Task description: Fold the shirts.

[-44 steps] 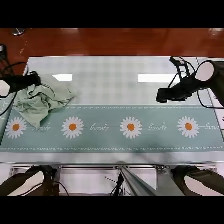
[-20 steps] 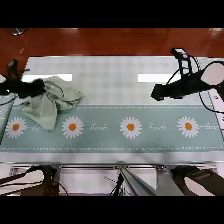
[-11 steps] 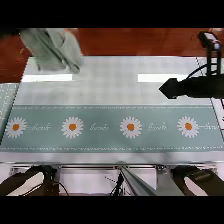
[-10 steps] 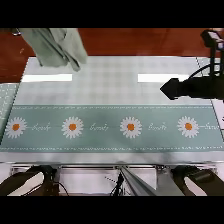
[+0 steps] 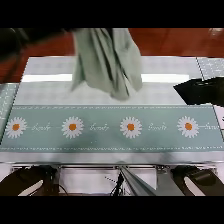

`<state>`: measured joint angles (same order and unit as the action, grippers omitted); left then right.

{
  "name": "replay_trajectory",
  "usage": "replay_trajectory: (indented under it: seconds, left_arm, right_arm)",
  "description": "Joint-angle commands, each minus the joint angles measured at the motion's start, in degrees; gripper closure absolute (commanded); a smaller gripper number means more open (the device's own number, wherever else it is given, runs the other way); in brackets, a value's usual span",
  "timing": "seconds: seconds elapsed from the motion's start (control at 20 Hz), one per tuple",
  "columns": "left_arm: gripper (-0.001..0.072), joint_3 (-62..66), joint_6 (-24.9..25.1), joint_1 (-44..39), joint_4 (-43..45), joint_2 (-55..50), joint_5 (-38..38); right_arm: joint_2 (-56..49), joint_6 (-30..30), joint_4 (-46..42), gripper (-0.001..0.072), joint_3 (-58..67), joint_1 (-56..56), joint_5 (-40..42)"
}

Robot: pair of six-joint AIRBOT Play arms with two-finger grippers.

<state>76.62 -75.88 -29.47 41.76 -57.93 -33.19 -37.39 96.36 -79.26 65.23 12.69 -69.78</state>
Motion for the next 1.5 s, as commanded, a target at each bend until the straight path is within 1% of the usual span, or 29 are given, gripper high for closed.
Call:
replay_trajectory:
  seconds: [0.0,0.2,0.3,0.35,0.4,0.45,0.55,0.6,0.65,0.75,0.8,0.85,0.9,0.95,1.0,1.05,1.15,1.25,1.3,1.4,1.45]
  left_arm:
    - [0.0682,-16.74,0.20,-9.16,-0.02,3.26,8.83]
    - [0.0682,-32.92,-0.76,-9.46,0.20,3.17,7.48]
    - [0.0677,-38.07,-1.99,-9.46,0.20,2.78,6.25]
    - [0.0535,-39.60,-3.19,-9.46,0.17,2.56,5.73]
    - [-0.0007,-40.48,-5.55,-9.46,0.20,2.47,4.96]
    - [0.0003,-40.44,-6.25,-9.25,0.44,2.43,3.37]
    - [0.0004,-38.45,-3.37,-6.75,2.25,2.84,-0.28]
    - [0.0005,-36.02,-3.43,-3.45,3.93,3.32,-3.63]
    - [0.0005,-32.89,-3.43,1.22,5.29,3.96,-8.59]
    - [0.0007,-27.39,-3.43,12.20,7.65,5.81,-16.96]
    - [0.0007,-26.03,-3.43,17.73,7.96,6.75,-18.56]
    - [0.0008,-25.83,-3.93,23.19,7.76,7.48,-18.51]
    - [0.0009,-26.14,-6.23,27.45,7.69,7.30,-18.60]
    - [0.0009,-27.08,-8.33,30.56,5.22,6.25,-19.06]
    - [0.0010,-28.30,-7.17,31.89,0.92,4.44,-20.81]
    - [0.0009,-29.73,-3.85,31.80,-4.37,1.62,-23.41]
    - [0.0010,-31.10,4.26,28.44,-14.71,-5.99,-26.32]
    - [0.0009,-30.69,11.98,24.11,-28.02,-14.21,-28.85]
    - [0.0009,-29.73,15.08,22.27,-33.22,-18.27,-30.69]
    - [0.0009,-26.84,15.80,20.09,-34.51,-24.30,-31.43]
    - [0.0009,-25.49,14.86,19.23,-34.51,-26.71,-31.87]
  right_arm:
    - [0.94,0.87,-0.85,0.0087,0.00,-0.02,0.39]
    - [0.87,2.25,-2.45,0.0087,-0.02,-0.02,0.79]
    - [0.87,2.58,-2.51,0.0087,-0.02,-0.02,0.83]
    - [0.87,2.73,-2.51,0.0087,-0.02,-0.02,0.83]
    - [0.87,2.86,-2.51,0.0087,-0.02,-0.02,0.87]
    - [0.87,2.86,-2.51,0.0087,-0.02,-0.02,1.09]
    - [0.96,3.63,-2.08,0.0087,0.46,-0.09,3.89]
    - [0.94,3.74,-4.46,0.0087,1.92,-0.68,5.05]
    - [0.94,4.37,-8.57,0.0087,3.93,-2.45,5.51]
    - [0.94,4.76,-19.30,0.0087,7.37,-8.31,3.26]
    - [0.96,5.09,-24.39,0.0087,7.76,-11.74,1.51]
    - [0.87,5.16,-27.85,0.0087,7.67,-15.54,-1.38]
    - [0.76,5.09,-29.20,0.0087,6.80,-18.93,-3.48]
    - [0.79,5.14,-28.61,0.0087,4.55,-22.23,-4.76]
    - [0.83,5.05,-26.12,0.0087,1.51,-24.52,-5.75]
    - [0.83,4.28,-21.86,0.0087,-2.99,-26.16,-5.95]
    - [0.81,0.98,-10.73,0.0087,-13.68,-26.36,-4.28]
    - [0.81,-3.28,1.14,0.0087,-23.26,-25.05,-1.31]
    - [0.81,-4.11,4.33,0.0087,-26.56,-23.96,-0.20]
    - [0.81,-4.07,5.29,0.0087,-29.24,-21.68,-0.04]
    - [0.81,-4.07,5.20,0.0087,-29.29,-20.81,-0.33]
